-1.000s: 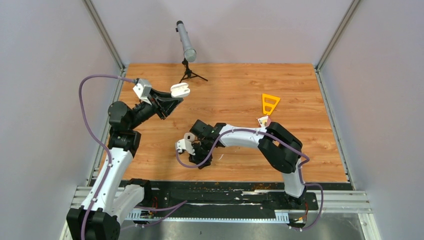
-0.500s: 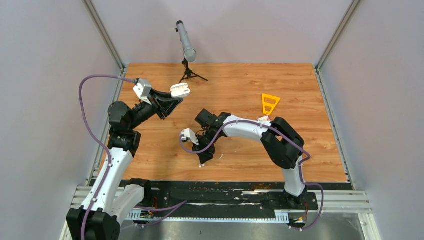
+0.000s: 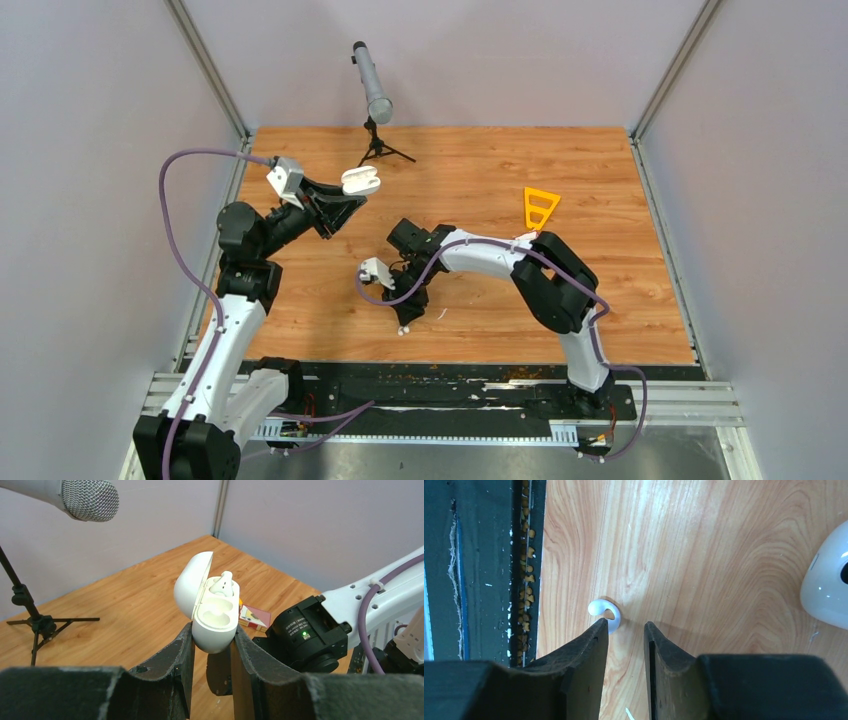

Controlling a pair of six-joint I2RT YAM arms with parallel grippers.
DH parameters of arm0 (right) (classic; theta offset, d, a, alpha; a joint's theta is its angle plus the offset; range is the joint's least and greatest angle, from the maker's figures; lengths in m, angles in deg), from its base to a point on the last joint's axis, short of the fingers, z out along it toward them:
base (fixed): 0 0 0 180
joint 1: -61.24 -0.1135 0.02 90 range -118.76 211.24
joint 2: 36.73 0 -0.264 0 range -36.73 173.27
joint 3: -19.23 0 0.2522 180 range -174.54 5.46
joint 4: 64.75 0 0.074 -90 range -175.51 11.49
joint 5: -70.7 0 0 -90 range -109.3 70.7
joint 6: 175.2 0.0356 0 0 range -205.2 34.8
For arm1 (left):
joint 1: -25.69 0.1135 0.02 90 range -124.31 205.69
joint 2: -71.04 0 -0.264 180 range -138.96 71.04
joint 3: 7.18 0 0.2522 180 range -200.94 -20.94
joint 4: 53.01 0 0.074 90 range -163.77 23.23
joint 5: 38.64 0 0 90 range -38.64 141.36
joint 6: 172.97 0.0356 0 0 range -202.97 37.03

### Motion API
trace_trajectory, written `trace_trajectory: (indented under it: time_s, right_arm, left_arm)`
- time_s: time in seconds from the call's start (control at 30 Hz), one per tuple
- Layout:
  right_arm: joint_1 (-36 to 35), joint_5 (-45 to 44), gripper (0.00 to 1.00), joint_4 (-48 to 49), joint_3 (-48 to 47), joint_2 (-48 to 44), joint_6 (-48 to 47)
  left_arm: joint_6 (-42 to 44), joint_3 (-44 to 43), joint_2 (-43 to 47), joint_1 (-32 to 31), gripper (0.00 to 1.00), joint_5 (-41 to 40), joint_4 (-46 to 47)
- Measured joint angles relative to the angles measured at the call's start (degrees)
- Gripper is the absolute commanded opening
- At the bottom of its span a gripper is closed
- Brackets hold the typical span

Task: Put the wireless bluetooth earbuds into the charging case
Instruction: Pick up the earbud from the center of the board.

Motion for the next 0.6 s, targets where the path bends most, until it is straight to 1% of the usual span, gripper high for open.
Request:
trace_trajectory:
  time_s: [0.6]
  right_arm:
    - [-0.04,-0.2,0.33,0.35,0.37,0.61,-1.03]
  left_arm:
    - [-0.26,0.76,-0.17,0.0,0.0,-0.02,0.55]
